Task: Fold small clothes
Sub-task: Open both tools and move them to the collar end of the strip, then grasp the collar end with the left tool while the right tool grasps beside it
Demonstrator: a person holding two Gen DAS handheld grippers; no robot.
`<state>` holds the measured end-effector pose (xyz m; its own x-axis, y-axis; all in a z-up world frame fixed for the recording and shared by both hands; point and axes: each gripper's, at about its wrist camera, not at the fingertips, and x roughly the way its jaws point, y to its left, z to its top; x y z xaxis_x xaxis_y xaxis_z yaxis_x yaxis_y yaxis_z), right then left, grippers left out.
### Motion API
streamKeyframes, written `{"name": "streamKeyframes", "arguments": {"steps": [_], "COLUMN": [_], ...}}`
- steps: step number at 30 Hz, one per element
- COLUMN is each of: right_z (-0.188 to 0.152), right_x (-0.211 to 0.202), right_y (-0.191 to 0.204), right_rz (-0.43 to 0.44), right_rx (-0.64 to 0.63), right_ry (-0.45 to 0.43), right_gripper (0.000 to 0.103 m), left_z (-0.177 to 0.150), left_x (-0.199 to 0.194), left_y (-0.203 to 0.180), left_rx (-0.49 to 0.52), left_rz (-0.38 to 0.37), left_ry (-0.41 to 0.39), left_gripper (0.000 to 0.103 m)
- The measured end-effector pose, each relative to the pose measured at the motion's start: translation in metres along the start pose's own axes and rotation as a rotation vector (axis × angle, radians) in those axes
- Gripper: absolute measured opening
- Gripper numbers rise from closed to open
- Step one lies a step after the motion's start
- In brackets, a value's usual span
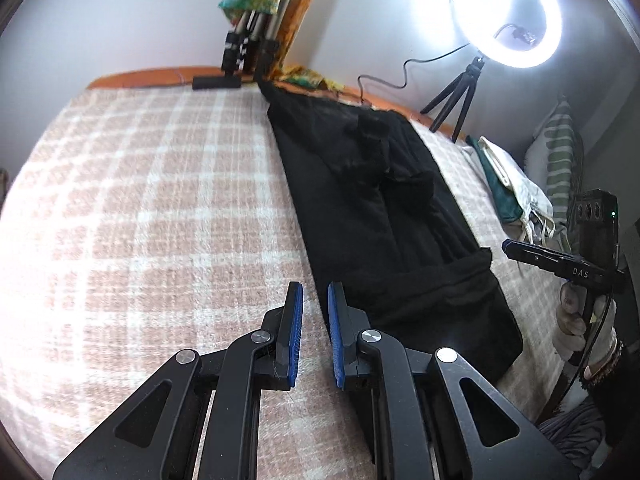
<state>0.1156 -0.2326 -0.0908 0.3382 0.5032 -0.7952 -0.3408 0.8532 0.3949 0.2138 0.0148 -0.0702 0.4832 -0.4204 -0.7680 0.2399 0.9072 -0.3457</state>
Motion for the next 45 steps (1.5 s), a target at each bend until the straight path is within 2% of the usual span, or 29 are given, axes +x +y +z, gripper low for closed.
{"name": "streamKeyframes", "arguments": {"steps": [4, 9, 13, 16, 18, 29, 36, 45], "right_z": [0.004, 0.01, 0.021, 0.037, 0.049, 0.118, 0.148, 0.181], "right_x": [-0.006, -0.013, -0.013, -0.007, -0.002, 0.046, 0.081, 0.121], "right_y": [0.006, 0.0, -0.011, -0.023, -0.029, -0.07, -0.088, -0.102], "right_rz": [0.003, 0.003, 0.017, 0.024, 0.029, 0.063, 0.087, 0.116], "right_rx": [-0.011, 0.006, 0.031, 0.045, 0.042, 0.106, 0.145, 0.182], "right_ry": [-0.016, -0.043, -0.046, -0.041, -0.039, -0.048, -0.041, -0.039], "right_gripper": [0.044, 0.058, 0.062, 0.064, 0.065, 0.066, 0.066, 0.066], "left_z": [0.01, 0.031, 0.053, 0.068, 0.077, 0.125, 0.152, 0.18], "left_x": [-0.011, -0.023, -0.023, -0.015, -0.007, 0.052, 0.098, 0.143], "left_y": [-0.002, 0.017, 0.033, 0.037, 0.039, 0.053, 0.064, 0.059], "left_rx": [0.016, -0.025, -0.061, -0.06, -0.056, -0.067, -0.106, -0.073], "left_rz": [0.02, 0.048, 0.009, -0.001, -0.009, -0.059, -0.079, -0.077], "left_ry": [-0.032, -0.061, -0.056, -0.052, -0.046, -0.021, -0.006, 0.019], "left_gripper": [0.011, 0.011, 0.012, 0.027, 0.032, 0.033, 0.035, 0.035]}}
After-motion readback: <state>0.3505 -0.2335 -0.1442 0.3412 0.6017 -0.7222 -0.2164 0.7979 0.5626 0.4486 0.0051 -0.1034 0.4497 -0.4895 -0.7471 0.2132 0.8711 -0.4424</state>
